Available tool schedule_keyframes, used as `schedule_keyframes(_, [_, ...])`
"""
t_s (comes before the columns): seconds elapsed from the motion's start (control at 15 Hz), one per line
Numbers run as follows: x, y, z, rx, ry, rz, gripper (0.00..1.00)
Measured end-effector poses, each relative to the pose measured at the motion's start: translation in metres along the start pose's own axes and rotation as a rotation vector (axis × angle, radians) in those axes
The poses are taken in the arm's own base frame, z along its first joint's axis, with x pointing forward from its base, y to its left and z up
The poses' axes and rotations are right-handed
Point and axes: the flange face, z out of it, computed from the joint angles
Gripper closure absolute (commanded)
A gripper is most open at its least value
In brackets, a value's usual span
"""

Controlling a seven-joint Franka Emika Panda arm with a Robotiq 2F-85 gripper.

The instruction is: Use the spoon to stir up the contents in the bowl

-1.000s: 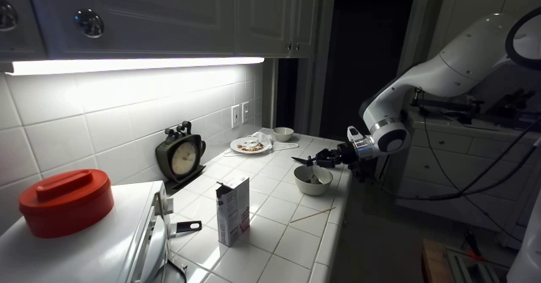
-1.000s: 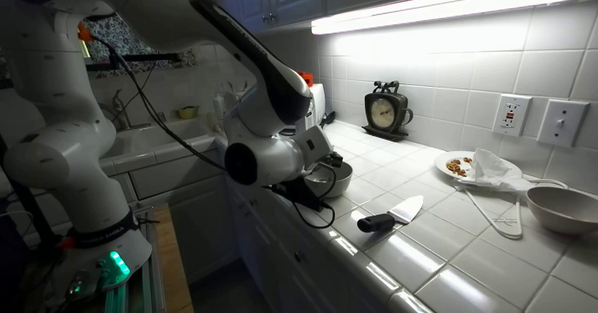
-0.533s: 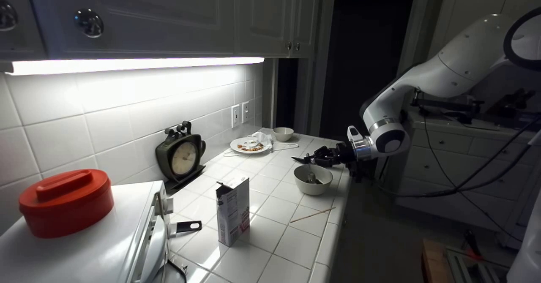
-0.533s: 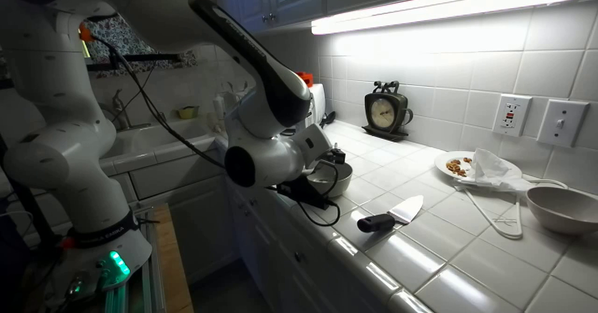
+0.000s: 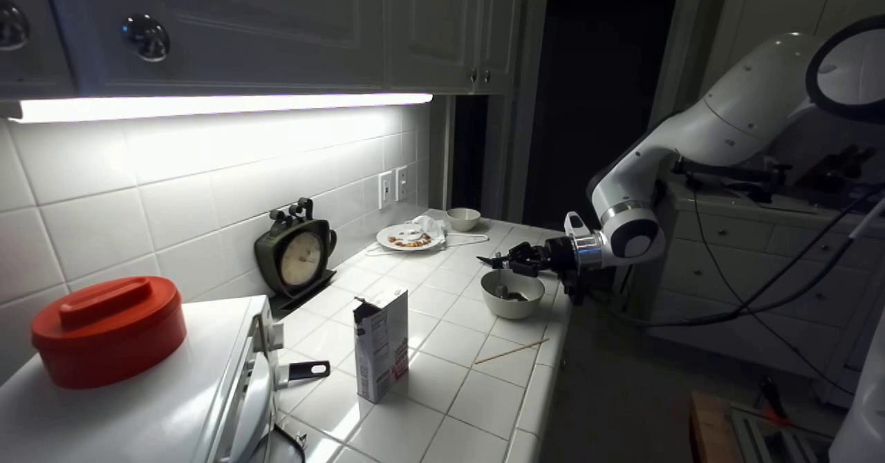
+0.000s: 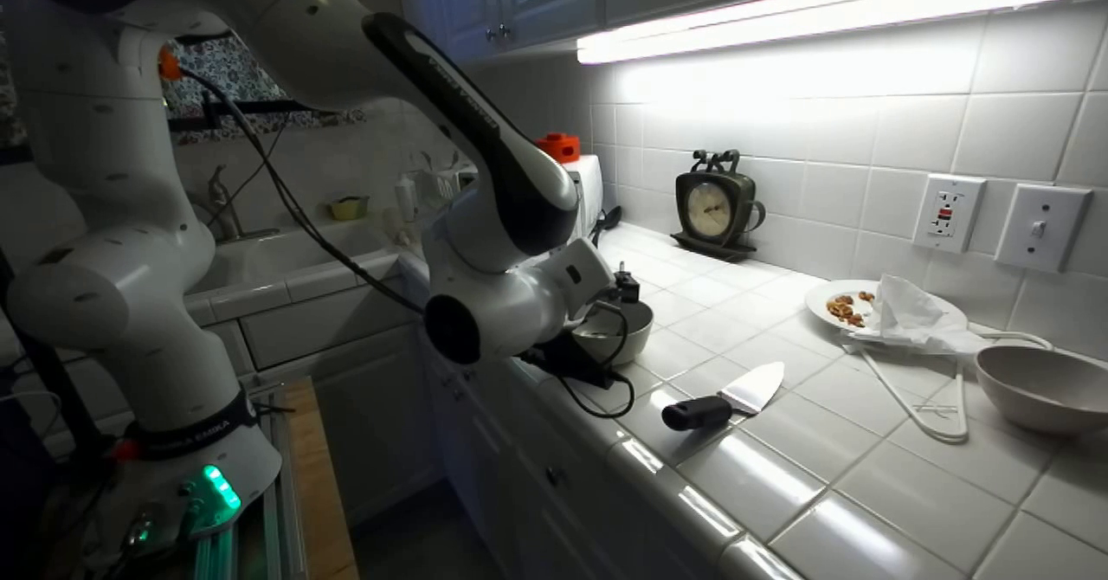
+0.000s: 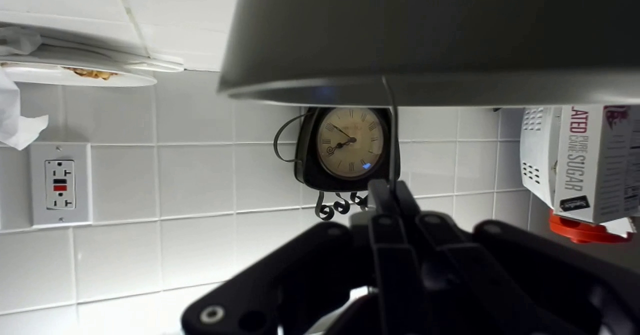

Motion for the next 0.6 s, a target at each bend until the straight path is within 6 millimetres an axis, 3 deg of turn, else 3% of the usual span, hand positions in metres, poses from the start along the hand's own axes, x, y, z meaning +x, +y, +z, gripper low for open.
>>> schedule_keyframes(0.6, [-0.0017,-0.0031,-0.0019,0.032,-0.004,0.036,0.99])
